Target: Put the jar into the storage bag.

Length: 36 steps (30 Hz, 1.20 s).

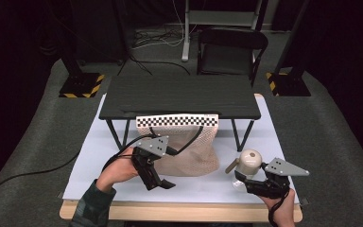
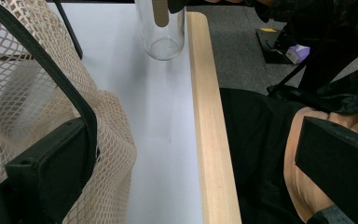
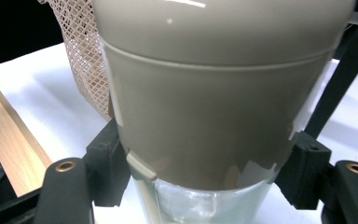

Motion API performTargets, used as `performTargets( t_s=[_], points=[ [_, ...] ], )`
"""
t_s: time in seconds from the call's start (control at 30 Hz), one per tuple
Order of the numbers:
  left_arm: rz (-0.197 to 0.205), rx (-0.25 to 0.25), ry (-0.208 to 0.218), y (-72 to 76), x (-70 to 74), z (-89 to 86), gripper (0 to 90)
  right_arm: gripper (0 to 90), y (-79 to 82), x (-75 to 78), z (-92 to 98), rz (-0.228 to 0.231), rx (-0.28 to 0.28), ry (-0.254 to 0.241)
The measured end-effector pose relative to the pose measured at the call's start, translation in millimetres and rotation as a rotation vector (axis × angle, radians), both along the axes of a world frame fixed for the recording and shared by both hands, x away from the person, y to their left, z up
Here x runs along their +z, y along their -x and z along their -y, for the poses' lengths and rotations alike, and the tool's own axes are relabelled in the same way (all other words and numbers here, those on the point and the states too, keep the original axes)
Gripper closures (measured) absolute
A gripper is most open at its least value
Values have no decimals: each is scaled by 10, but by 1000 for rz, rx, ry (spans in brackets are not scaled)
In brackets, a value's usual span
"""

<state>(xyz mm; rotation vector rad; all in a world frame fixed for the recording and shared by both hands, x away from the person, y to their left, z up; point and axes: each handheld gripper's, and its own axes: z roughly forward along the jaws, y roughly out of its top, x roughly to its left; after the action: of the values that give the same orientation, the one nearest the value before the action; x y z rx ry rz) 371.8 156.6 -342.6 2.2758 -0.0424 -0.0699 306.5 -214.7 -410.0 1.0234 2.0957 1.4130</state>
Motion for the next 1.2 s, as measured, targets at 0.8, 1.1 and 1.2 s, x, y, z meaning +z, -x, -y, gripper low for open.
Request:
performTargets(
  t_s=[0.8,1.1,1.2],
  points=[
    [3,0,2,9,6,-2,0,295,-126,123,-313,10,41,8],
    [8,0,-1,15,13,-3,0,296,-174,161,-401,7,51,3],
    [8,1,1,19,16,-5,0,296,-186,179,-428,10,56,1]
  ],
)
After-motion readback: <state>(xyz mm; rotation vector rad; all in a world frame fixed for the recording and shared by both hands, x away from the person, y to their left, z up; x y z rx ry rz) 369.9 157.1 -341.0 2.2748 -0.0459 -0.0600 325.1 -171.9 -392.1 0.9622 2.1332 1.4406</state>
